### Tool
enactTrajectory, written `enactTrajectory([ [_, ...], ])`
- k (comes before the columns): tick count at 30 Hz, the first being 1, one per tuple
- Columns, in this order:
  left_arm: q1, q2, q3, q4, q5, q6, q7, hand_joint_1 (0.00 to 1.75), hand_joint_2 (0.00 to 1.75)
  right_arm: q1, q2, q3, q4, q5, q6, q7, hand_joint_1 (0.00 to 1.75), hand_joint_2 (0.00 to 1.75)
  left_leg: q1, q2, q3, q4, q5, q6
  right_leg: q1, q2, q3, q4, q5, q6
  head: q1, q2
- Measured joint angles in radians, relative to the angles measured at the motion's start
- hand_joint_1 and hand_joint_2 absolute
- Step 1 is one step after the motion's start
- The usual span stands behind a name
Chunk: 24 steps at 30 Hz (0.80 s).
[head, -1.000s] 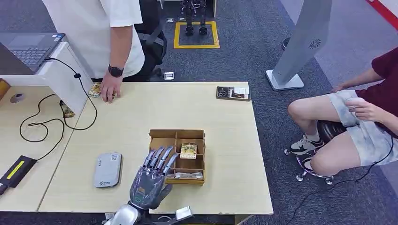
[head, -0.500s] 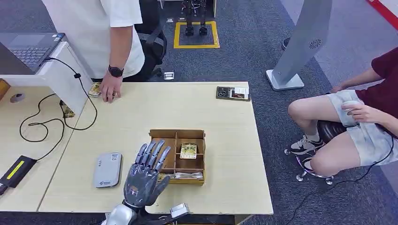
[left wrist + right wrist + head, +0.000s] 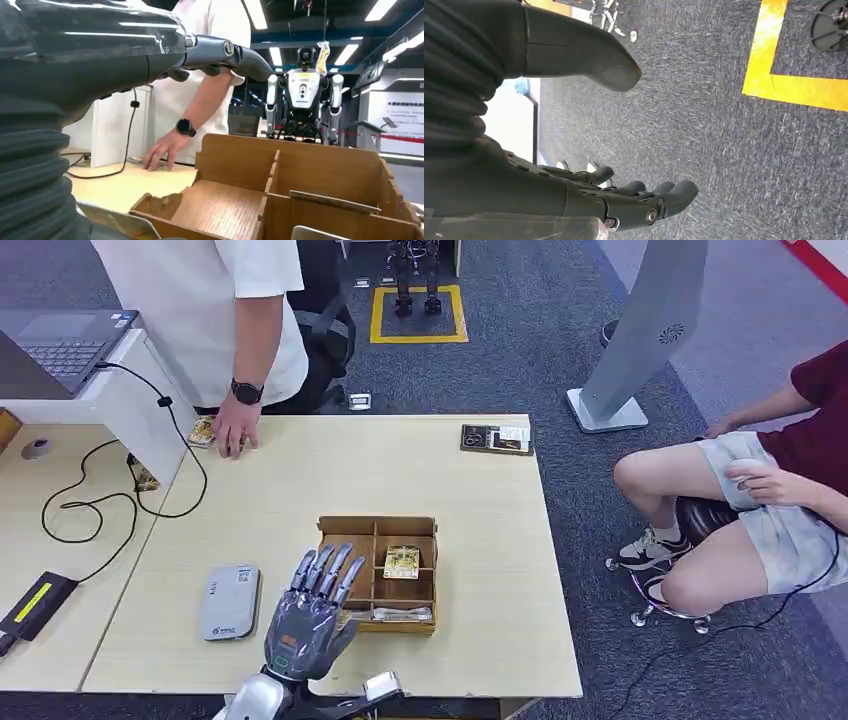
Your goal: Pass the card to the sensor for recognition and then transmit it.
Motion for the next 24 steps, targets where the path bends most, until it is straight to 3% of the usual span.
enactTrajectory([
  [12, -0.001, 0.012, 0.000, 0.003, 0.000, -0.027, 0.010, 0.00, 1.75, 0.000, 0.000, 0.000, 0.000, 0.000, -0.003, 0.000, 0.00, 1.75, 0.000, 0.000, 0.000, 0.000, 0.000, 0.000, 0.000, 0.000, 0.000, 0.000, 0.000, 0.000, 0.000, 0.000],
  [24, 0.001, 0.034, 0.018, 0.010, -0.074, -0.077, 0.093, 0.00, 1.75, 0.000, 0.000, 0.000, 0.000, 0.000, -0.006, 0.005, 0.00, 1.75, 0.000, 0.000, 0.000, 0.000, 0.000, 0.000, 0.000, 0.000, 0.000, 0.000, 0.000, 0.000, 0.000, 0.000],
])
